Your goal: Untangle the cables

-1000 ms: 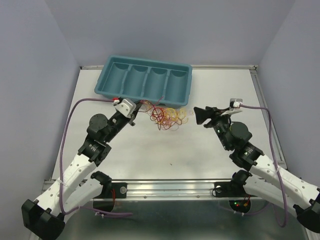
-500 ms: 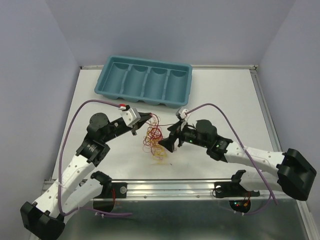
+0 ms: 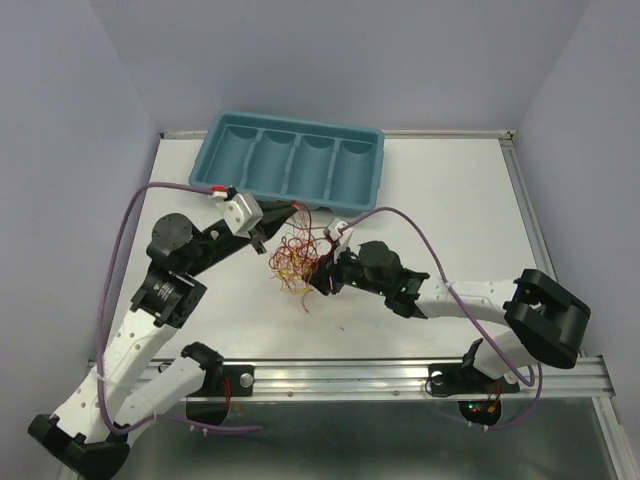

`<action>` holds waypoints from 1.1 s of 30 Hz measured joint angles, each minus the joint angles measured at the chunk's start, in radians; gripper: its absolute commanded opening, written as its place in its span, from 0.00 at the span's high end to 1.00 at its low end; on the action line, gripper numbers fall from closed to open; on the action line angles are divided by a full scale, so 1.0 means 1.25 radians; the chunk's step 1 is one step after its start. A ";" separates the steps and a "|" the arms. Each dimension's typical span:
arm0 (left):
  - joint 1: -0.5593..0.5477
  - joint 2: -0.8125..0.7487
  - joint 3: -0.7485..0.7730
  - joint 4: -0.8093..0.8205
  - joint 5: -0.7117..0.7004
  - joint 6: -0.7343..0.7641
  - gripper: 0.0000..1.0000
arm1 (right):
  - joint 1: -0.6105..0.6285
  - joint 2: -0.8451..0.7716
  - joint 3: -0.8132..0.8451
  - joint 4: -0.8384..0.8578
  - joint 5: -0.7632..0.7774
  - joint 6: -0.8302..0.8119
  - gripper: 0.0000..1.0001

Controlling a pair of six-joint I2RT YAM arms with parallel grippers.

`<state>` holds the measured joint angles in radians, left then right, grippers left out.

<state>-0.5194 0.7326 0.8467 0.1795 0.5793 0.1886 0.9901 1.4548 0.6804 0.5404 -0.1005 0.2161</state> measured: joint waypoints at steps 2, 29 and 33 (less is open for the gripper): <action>-0.001 0.022 0.091 -0.023 -0.061 -0.008 1.00 | 0.000 -0.005 0.000 0.026 0.000 0.008 0.60; 0.000 -0.015 0.418 0.066 -0.996 0.084 1.00 | -0.087 -0.428 -0.118 -0.155 0.775 0.252 0.99; -0.001 -0.065 0.345 0.085 -1.032 0.085 1.00 | -0.188 -0.694 -0.214 -0.208 0.900 0.322 0.99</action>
<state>-0.5201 0.6518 1.2781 0.2855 -0.7105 0.2943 0.7547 0.5869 0.4129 0.2802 1.0245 0.6182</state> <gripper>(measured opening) 0.041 0.023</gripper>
